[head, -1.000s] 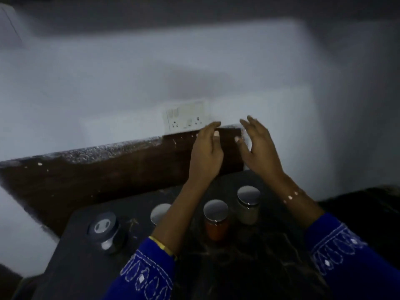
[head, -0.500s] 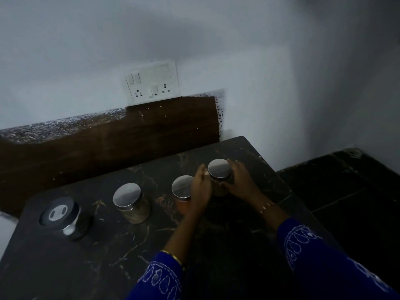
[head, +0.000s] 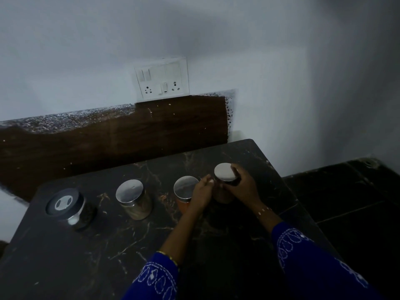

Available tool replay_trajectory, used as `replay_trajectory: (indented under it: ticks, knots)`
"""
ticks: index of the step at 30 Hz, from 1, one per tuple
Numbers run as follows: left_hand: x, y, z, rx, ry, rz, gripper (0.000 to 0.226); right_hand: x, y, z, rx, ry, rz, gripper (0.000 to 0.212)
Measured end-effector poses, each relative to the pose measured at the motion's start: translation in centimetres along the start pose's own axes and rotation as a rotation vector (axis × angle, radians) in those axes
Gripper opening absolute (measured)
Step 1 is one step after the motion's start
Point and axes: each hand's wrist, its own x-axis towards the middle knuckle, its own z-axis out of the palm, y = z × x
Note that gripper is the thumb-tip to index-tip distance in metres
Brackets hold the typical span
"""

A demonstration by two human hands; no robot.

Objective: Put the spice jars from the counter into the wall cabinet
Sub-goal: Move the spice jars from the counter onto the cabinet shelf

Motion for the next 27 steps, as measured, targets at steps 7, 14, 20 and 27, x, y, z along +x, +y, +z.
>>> replay_trajectory:
  ticks: [7,14,20,27]
  knots:
    - [-1.3,1.8,-1.2,-0.312,0.167,0.107,0.037,-2.6,-3.8,-2.6,0.524,0.082,0.079,0.054]
    - [-4.6,5.1,-5.9,-0.352,-0.020,0.048,0.030,-3.9,-9.3,-1.7,1.094,-0.015,0.028,0.066]
    - [-6.6,5.0,-8.4,-0.472,-0.018,0.258,0.039,-5.0,-14.0,0.0,1.043,0.027,0.044,0.049]
    - [-7.8,7.0,-11.0,-0.271,0.330,0.643,0.051,-6.5,-19.7,1.6,0.829,-0.127,-0.084,0.023]
